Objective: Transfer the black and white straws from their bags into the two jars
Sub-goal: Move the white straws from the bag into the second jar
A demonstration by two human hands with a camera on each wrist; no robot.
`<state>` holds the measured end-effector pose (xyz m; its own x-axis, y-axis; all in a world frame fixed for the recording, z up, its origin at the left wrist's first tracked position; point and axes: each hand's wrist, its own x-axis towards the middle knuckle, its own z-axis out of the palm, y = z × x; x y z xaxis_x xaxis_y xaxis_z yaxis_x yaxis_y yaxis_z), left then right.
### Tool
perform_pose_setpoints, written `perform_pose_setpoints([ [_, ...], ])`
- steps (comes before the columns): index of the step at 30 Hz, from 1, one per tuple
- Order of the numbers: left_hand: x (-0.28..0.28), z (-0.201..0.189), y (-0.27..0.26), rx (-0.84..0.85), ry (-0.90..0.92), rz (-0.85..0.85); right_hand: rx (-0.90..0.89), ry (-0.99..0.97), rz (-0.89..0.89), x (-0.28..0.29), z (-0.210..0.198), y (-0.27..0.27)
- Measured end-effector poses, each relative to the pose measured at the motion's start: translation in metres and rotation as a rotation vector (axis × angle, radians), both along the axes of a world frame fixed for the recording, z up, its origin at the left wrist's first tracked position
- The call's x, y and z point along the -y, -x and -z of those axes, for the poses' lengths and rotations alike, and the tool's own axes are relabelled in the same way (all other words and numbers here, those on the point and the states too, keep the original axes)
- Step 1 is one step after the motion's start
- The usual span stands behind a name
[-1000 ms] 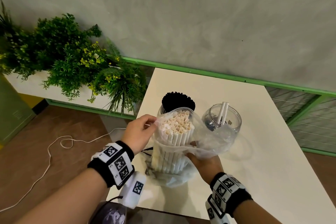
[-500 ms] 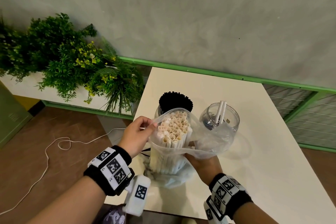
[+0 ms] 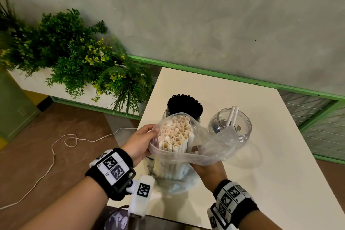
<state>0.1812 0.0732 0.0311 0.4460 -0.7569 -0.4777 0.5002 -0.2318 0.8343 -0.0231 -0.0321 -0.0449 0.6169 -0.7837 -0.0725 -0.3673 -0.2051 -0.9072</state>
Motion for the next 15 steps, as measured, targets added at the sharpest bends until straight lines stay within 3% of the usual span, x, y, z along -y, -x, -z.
perform_pose_setpoints([
  [4, 0.003, 0.002, 0.003, 0.046, 0.014, 0.073, 0.016, -0.011, 0.03, 0.001, 0.003, 0.0],
  [10, 0.006, 0.02, -0.006, 0.194, -0.15, 0.078, -0.056, -0.05, 0.046, 0.003, 0.009, -0.001],
  [13, 0.01, 0.017, -0.011, 0.422, -0.133, 0.11, -0.062, -0.036, 0.046, 0.003, 0.007, -0.002],
  [15, 0.009, 0.009, -0.013, 0.655, -0.067, 0.035, -0.034, -0.045, 0.062, 0.004, 0.006, -0.001],
])
